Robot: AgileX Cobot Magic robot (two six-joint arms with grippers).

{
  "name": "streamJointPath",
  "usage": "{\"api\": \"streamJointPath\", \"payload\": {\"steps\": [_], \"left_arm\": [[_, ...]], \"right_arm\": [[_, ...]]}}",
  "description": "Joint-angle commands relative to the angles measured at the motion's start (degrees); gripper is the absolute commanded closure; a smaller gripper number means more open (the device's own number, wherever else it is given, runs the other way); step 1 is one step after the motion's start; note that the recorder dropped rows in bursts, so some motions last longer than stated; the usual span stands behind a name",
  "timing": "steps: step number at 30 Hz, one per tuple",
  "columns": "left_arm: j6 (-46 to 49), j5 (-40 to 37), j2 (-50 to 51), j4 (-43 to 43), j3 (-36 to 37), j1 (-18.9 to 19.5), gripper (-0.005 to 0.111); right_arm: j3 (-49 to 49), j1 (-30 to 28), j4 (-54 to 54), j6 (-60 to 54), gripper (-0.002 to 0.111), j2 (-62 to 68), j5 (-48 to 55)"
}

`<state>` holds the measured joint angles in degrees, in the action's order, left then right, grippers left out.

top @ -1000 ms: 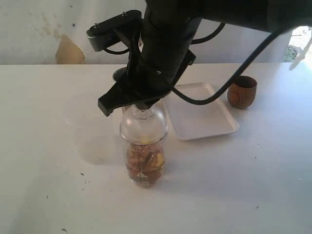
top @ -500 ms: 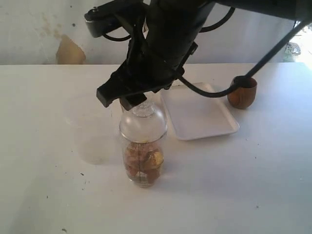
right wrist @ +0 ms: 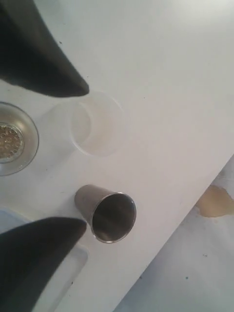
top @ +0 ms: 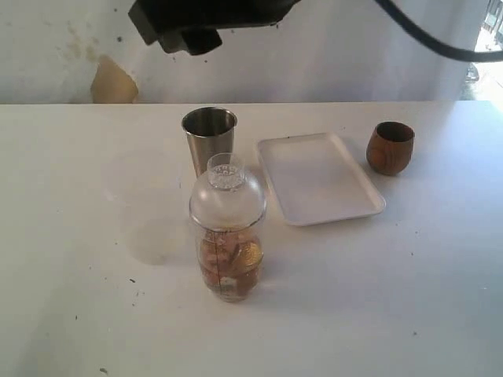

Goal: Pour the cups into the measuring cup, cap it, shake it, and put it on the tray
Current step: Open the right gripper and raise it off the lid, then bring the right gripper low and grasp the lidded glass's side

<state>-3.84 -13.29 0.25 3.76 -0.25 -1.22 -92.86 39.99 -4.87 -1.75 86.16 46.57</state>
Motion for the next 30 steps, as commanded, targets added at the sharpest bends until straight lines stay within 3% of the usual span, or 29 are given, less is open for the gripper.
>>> {"api": "streamJointPath", "payload": {"steps": [1, 2, 7, 9, 16, 22, 25, 30], "left_arm": [[-0.2, 0.0, -0.2, -0.3, 0.3, -0.1, 0.107], [-0.2, 0.0, -0.2, -0.3, 0.3, -0.1, 0.107], [-0.2, 0.0, -0.2, -0.3, 0.3, -0.1, 0.107], [-0.2, 0.0, -0.2, -0.3, 0.3, -0.1, 0.107], [-0.2, 0.0, -0.2, -0.3, 0.3, -0.1, 0.107], [-0.2, 0.0, -0.2, -0.3, 0.3, -0.1, 0.107], [-0.2, 0.0, -0.2, -0.3, 0.3, -0.1, 0.107], [-0.2, 0.0, -0.2, -0.3, 0.3, -0.1, 0.107]], "right_arm": [[0.0, 0.0, 0.2, -1.1, 0.016, 0.2, -0.8], [0.0, 0.0, 0.2, -0.4, 0.003, 0.2, -1.3], [1.4, 0.0, 0.5, -3.7, 0.003, -0.9, -1.7], [8.7, 0.0, 0.2, -3.7, 0.003, -4.8, -10.6], [48.3, 0.0, 0.2, -3.7, 0.003, -19.0, -54.8], [61.7, 0.0, 2.9, -2.6, 0.003, -19.0, -69.6], [69.6, 0.0, 4.9, -2.6, 0.003, -15.5, -82.5], [72.5, 0.0, 9.9, -3.2, 0.003, -8.8, -87.8]]}}
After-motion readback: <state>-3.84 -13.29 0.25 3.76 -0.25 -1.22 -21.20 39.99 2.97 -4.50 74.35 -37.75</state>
